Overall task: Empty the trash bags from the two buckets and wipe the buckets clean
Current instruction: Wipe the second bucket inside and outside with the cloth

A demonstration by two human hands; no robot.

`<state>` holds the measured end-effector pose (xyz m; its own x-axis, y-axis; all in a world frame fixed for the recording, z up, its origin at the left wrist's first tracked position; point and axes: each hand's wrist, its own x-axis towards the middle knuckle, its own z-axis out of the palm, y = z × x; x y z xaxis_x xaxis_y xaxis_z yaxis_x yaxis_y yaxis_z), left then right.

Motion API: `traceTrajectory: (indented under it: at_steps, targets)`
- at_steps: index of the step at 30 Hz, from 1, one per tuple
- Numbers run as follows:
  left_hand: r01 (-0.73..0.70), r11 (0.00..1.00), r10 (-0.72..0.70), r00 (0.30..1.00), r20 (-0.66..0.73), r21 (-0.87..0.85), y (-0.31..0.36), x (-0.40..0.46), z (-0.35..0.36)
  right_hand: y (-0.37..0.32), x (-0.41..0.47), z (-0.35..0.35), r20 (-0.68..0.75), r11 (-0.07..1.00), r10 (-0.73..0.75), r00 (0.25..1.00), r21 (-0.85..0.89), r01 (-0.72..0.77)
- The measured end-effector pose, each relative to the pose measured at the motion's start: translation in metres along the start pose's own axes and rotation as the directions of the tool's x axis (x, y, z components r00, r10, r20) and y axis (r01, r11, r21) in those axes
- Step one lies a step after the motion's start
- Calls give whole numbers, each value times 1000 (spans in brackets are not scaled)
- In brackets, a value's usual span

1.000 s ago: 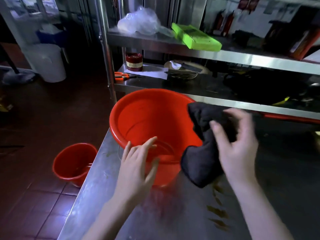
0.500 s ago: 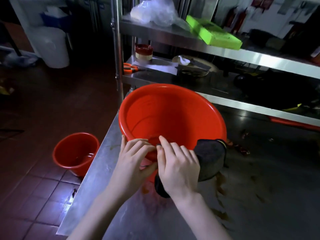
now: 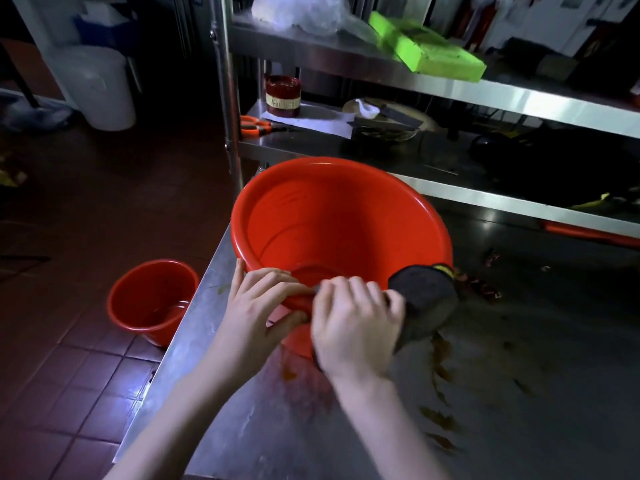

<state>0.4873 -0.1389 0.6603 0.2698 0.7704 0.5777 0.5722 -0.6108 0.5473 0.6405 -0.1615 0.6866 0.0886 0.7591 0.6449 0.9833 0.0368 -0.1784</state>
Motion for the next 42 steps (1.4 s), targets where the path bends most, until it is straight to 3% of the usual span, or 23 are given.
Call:
traceTrajectory:
  at_steps: [3, 7, 11, 14, 16, 20, 25, 27, 29, 32, 35, 38, 42]
  targets:
    - [-6, 1000, 6, 1000, -5, 8, 2, 1, -4, -8, -2, 1, 38, 989, -145, 989, 10, 145]
    - [-2, 1000, 2, 1000, 18, -6, 5, 4, -6, 87, 24, -12, 134, 947, -319, 938, 83, 310]
    - [14, 1000, -14, 1000, -1, -10, 7, 0, -4, 125, 50, -9, 162, 967, -187, 969, 201, 153]
    - [8, 1000, -8, 1000, -20, 8, 10, 0, -1, 69, 23, -7, -1, 993, -20, 1000, 117, 20]
    - [-17, 999, 18, 999, -32, 31, 10, -1, -1, 20, 1, -4, -16, 999, 16, 1000, 36, -15]
    - [-10, 999, 10, 1000, -14, 45, 14, -5, -10, 0, -3, 0, 2, 990, -137, 991, 45, 137]
    - [-13, 999, 9, 996, 86, 44, 13, 5, -18, 110, 39, -7, 156, 919, -388, 908, 136, 369]
    - [-28, 998, 20, 988, 155, 49, 5, 10, -31, 143, 61, -9, 230, 931, -344, 910, 212, 298]
    - [-15, 999, 9, 982, 190, 31, 1, 15, -46, 150, 64, -7, 211, 941, -273, 939, 261, 215]
    - [27, 998, -37, 979, 199, 50, 10, 16, -51, 113, 42, -5, 122, 963, -168, 978, 231, 136]
    - [-23, 960, -37, 977, 210, 279, 30, 5, -32, 45, 13, -4, 33, 984, -98, 995, 153, 92]
    - [9, 965, -54, 985, 166, 262, 24, 0, -27, 15, -6, -8, 33, 970, -199, 979, 150, 192]
    - [-39, 976, -3, 982, 189, 217, 11, 3, -32, 86, 31, -9, 154, 916, -385, 910, 187, 356]
